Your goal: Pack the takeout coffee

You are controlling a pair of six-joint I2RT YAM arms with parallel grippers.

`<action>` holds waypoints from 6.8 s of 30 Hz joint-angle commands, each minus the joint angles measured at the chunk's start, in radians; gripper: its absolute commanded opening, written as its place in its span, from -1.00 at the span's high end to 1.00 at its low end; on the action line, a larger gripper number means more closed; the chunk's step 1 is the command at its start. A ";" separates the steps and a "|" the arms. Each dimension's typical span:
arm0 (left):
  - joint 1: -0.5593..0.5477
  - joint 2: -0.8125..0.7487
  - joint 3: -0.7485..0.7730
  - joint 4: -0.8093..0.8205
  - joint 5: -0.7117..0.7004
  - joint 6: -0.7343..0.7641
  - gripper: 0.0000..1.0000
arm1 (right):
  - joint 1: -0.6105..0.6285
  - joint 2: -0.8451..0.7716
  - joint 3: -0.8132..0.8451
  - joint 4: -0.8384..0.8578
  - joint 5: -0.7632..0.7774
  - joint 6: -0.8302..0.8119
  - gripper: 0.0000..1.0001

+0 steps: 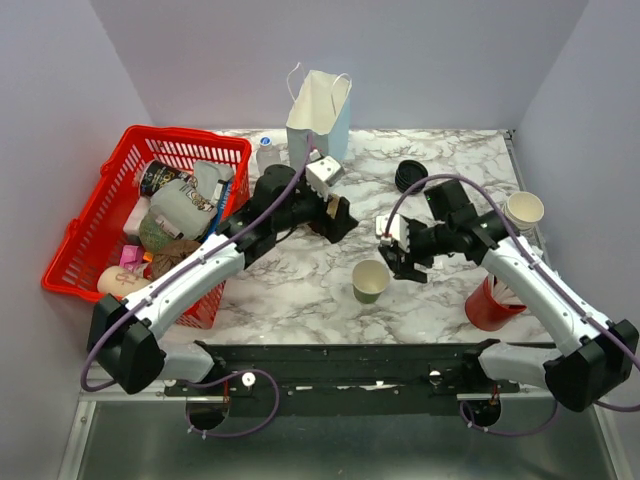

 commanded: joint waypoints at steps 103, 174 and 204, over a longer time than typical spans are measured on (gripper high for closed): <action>0.157 0.345 -0.244 0.291 0.710 -0.293 -0.84 | 0.186 0.108 0.080 -0.122 0.125 0.099 -1.00; 0.208 0.317 -0.194 0.003 0.722 -0.172 -0.75 | 0.212 0.355 0.154 0.027 0.201 0.266 -0.32; 0.276 0.078 -0.282 -0.269 0.656 -0.012 -0.67 | 0.220 0.224 0.053 0.074 -0.330 -0.117 -0.93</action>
